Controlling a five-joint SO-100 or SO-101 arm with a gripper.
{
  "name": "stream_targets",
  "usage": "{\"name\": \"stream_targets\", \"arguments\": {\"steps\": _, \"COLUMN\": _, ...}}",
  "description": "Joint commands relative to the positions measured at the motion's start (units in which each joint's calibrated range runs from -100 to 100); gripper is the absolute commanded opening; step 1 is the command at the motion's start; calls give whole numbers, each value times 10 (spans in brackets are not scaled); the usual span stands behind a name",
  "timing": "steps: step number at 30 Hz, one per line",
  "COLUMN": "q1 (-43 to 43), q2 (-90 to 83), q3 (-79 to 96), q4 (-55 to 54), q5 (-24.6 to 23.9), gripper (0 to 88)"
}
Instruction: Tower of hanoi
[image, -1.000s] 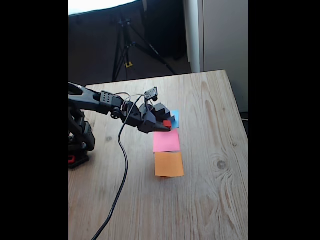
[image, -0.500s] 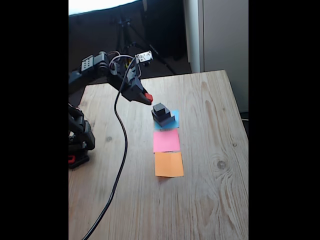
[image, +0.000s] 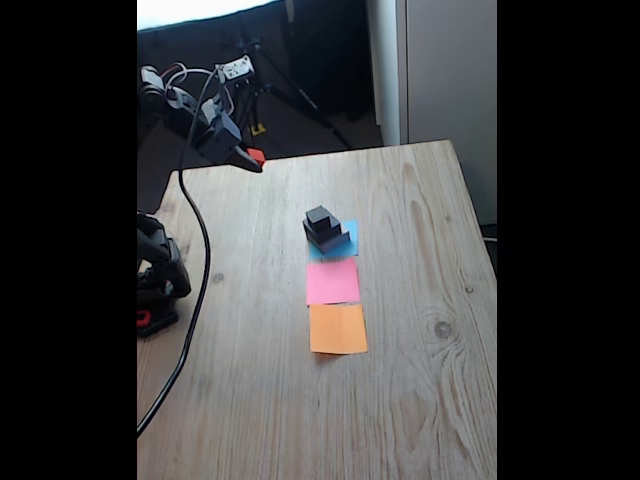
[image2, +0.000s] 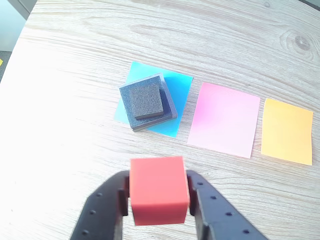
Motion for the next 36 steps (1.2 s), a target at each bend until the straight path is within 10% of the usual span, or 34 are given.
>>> {"name": "stream_targets", "arguments": {"steps": 1, "q1": -15, "q2": -50, "q3": 51, "q4": -36, "q5": -9, "gripper": 33}}
{"name": "stream_targets", "arguments": {"steps": 20, "q1": 10, "q2": -176, "q3": 652, "q4": -637, "q5": 51, "gripper": 38}}
{"name": "stream_targets", "arguments": {"steps": 36, "q1": -7, "q2": -29, "q3": 750, "q4": -916, "q5": 59, "gripper": 41}}
